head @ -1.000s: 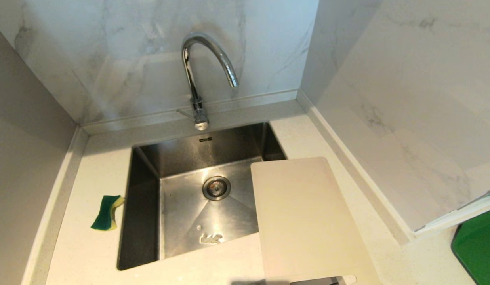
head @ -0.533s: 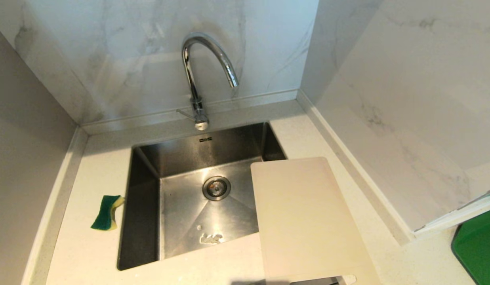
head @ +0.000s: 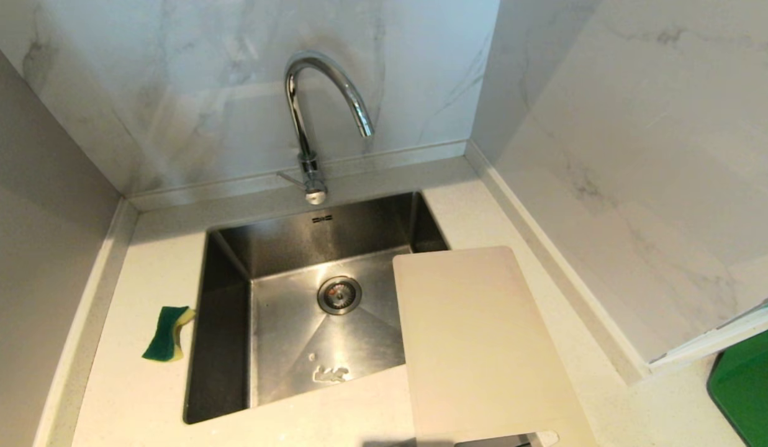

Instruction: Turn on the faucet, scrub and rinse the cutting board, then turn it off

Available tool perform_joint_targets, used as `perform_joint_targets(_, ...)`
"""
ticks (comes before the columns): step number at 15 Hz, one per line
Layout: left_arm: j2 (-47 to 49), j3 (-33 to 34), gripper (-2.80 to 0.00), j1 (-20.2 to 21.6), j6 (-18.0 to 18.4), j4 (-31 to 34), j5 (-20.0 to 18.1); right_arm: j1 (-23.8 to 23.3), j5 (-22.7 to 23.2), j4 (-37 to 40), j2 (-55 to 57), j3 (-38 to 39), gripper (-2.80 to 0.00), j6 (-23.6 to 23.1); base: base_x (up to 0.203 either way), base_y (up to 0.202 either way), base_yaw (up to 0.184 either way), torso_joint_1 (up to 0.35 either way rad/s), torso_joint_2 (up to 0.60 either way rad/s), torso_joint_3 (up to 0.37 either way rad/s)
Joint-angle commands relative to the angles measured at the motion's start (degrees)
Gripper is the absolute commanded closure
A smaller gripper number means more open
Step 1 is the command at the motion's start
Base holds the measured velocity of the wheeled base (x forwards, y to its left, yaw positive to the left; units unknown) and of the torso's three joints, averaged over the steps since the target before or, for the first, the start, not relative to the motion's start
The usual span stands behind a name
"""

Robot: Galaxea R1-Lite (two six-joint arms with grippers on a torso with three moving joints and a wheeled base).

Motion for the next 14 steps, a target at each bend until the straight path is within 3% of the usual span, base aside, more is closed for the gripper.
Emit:
perform_joint_targets(1,0.0,0.1,0.00,0.0,-0.2,0.0,0.0,0.0,0.0,-0.5,0.0,0.2,0.00,0.2,0.000,0.000,0.000,0.000,0.00,0.000)
perform_joint_targets(14,0.0,0.1,0.00,0.0,0.0,0.0,0.0,0.0,-0.2,-0.5,0.1,0.2,0.00,0.3,0.000,0.000,0.000,0.000,0.00,0.000)
